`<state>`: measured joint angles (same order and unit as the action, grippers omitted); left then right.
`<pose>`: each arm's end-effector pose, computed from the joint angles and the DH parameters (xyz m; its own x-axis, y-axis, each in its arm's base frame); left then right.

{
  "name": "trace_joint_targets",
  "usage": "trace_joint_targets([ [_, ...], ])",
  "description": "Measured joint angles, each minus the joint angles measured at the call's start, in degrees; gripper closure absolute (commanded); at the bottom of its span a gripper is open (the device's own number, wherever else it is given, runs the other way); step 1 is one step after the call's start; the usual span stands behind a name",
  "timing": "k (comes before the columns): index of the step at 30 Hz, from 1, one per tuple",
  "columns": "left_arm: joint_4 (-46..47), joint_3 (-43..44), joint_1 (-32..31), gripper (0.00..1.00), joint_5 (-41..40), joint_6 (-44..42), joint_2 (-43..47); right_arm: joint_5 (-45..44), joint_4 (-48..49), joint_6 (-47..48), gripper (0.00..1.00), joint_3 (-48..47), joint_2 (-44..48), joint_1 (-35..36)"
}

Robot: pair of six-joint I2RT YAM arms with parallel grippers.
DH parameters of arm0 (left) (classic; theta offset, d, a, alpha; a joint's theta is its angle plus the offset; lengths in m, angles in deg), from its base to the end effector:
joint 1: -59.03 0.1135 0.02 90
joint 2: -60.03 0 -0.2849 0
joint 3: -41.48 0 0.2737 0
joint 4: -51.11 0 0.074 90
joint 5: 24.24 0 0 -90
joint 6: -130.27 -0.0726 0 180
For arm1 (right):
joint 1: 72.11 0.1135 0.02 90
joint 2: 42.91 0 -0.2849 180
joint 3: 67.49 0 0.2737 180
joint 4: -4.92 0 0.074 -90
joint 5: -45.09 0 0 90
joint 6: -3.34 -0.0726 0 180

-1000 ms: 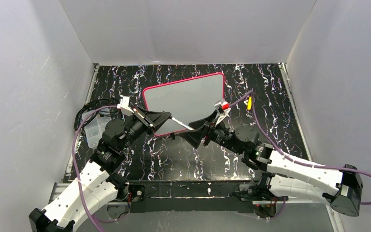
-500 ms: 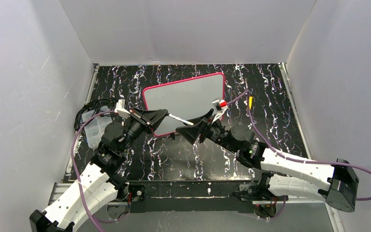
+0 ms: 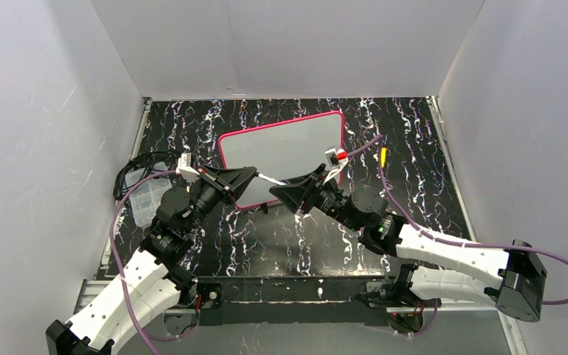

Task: Write a sentence on the whiteboard
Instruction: Open the whiteboard marker at the center of the board.

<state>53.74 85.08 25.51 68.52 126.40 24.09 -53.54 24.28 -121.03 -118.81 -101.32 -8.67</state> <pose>0.1688 -0.1160 0.3434 -0.5797 -0.8114 -0.0750 0.1885 -0.0440 -0.9811 0.1371 0.2499 0.3534 -0.3838 0.4805 -0.7886 -0.7295 0.3658 0.5780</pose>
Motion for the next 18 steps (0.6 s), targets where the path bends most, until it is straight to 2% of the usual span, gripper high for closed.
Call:
trace_joint_targets([
  [6,0.6,-0.5,0.0,1.0,0.0,0.5,-0.1,0.0,0.1,0.1,0.6,-0.3,-0.7,0.0],
  [10,1.0,-0.6,0.0,1.0,0.0,0.9,-0.1,0.0,0.1,0.1,0.69,-0.6,-1.3,0.0],
  [18,1.5,-1.5,-0.1,1.0,-0.2,1.8,0.3,0.0,0.1,0.1,0.58,-0.9,-1.6,0.0],
])
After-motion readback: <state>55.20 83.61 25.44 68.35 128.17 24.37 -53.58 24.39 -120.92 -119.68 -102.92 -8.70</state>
